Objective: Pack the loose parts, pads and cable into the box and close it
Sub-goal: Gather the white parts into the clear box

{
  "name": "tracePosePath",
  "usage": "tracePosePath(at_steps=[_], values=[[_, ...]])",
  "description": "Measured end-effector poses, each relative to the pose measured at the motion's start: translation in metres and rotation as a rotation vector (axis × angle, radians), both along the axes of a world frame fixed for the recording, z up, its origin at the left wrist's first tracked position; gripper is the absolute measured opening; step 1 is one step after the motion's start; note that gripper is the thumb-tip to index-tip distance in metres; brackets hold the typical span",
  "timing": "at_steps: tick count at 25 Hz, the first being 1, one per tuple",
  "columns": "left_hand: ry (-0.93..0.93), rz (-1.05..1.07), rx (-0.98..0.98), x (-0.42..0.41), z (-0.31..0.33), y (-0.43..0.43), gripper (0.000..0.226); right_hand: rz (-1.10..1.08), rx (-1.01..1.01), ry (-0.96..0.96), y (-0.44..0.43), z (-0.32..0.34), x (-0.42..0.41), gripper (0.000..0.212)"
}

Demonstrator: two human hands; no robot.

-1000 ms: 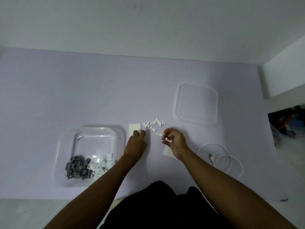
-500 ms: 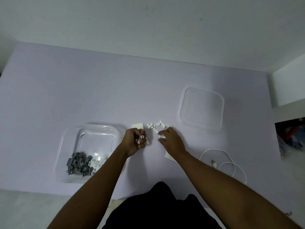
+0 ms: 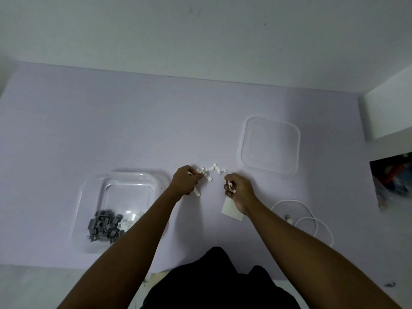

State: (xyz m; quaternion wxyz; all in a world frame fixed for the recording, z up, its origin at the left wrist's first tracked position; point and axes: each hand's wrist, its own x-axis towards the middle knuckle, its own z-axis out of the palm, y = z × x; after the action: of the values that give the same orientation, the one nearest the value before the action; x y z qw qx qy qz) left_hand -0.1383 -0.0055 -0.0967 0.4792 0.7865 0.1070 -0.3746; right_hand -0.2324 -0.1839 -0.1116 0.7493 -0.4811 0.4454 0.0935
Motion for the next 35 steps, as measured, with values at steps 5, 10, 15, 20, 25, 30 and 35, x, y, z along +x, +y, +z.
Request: tracePosePath(at_steps=[5,10,15,20,25,30,35], values=[[-0.511,-0.544,0.356,0.002,-0.01,-0.008,0.039,-0.002,0.105,0.065,-0.016,0.01,0.004,0.03],[-0.624,-0.751,0.458,0.006,-0.02,-0.015,0.041,0.381,-0.752,-0.114,-0.016,-0.007,0.017,0.027],[-0.643,-0.792,0.468,0.01,-0.024,-0.015,0.025,0.843,-0.972,-0.173,-0.018,-0.008,0.034,0.051],[-0.63,-0.801,0.46,0.011,-0.027,-0.017,0.023,0.978,-0.955,-0.247,-0.02,-0.017,0.045,0.057],[-0.628,-0.788,0.442,0.008,-0.031,-0.016,0.02,0.937,-0.993,-0.312,-0.022,-0.024,0.039,0.03],[-0.571,-0.702,0.374,0.006,-0.028,-0.014,0.02,0.916,-1.116,-0.325,-0.02,-0.03,0.039,0.01],[-0.477,-0.495,0.193,0.006,-0.02,-0.014,0.017,0.714,-0.954,-0.221,-0.019,-0.026,0.042,0.005]])
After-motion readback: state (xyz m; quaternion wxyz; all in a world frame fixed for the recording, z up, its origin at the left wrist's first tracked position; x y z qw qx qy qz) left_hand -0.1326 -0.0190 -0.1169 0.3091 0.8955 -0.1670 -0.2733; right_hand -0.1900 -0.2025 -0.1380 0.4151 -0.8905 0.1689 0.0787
